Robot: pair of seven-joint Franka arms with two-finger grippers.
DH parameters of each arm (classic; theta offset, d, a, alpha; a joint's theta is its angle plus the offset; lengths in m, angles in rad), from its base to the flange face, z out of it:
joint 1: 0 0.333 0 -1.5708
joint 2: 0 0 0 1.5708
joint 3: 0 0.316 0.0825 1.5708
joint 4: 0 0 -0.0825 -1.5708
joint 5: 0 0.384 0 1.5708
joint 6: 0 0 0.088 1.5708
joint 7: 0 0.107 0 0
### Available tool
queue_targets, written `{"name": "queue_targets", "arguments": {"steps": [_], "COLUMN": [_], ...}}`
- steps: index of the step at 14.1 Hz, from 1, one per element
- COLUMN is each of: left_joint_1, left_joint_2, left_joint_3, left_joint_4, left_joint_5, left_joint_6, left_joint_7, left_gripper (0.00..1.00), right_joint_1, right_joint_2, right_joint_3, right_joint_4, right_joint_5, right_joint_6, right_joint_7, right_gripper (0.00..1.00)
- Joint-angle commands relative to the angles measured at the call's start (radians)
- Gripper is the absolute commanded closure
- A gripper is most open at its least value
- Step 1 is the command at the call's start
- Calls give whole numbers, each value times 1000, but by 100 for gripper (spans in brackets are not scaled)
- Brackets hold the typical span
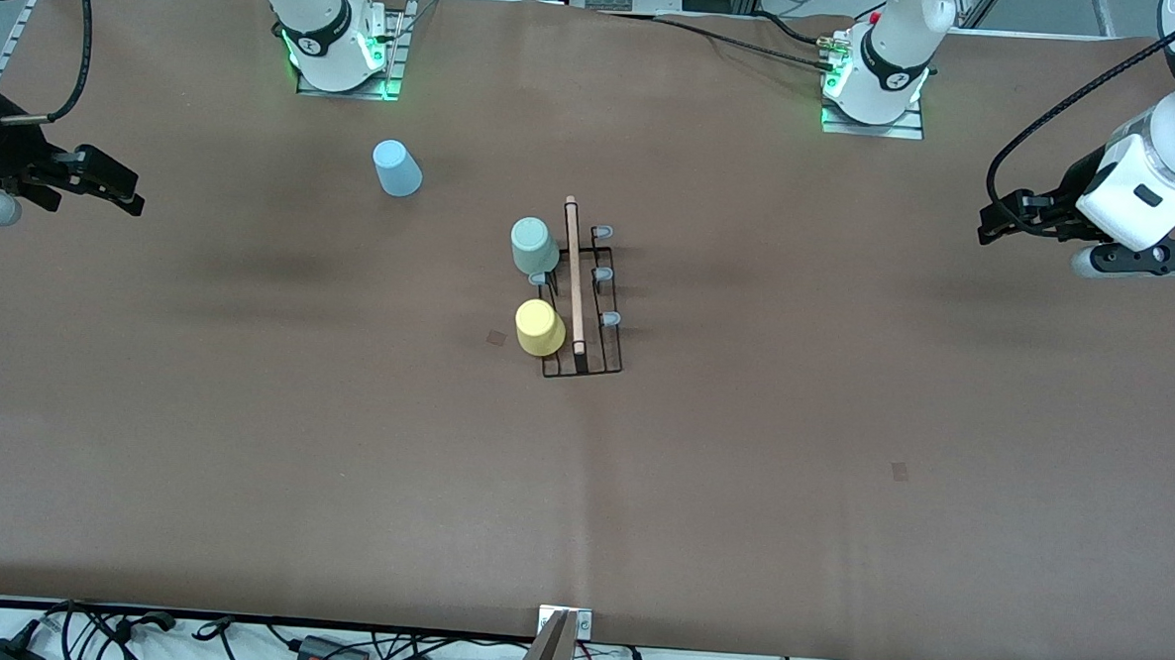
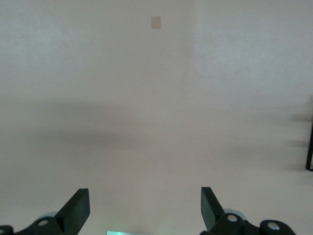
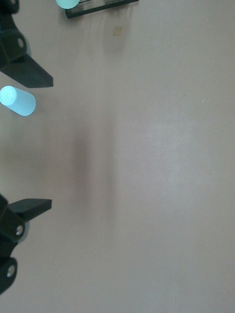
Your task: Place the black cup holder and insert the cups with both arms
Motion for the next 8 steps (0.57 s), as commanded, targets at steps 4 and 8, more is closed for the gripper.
{"name": "queue_targets", "arguments": {"steps": [4, 8], "left_joint_1": [12, 14], "left_joint_2": [17, 24], "left_joint_3": [-5, -5], "left_joint_4": [39, 42], "left_joint_5": [-28, -28], "left_joint_6": [-4, 28], "left_joint_7": [21, 21], "left_gripper": [0, 0], "right_joint_1": [-5, -4], "right_joint_2": [-22, -22], "right_joint_3": [2, 4], "right_joint_4": [-21, -22], "right_joint_5": [-6, -6], "right_joint_6": [8, 11], "right_joint_7": [-13, -4], "right_gripper": [0, 0]}}
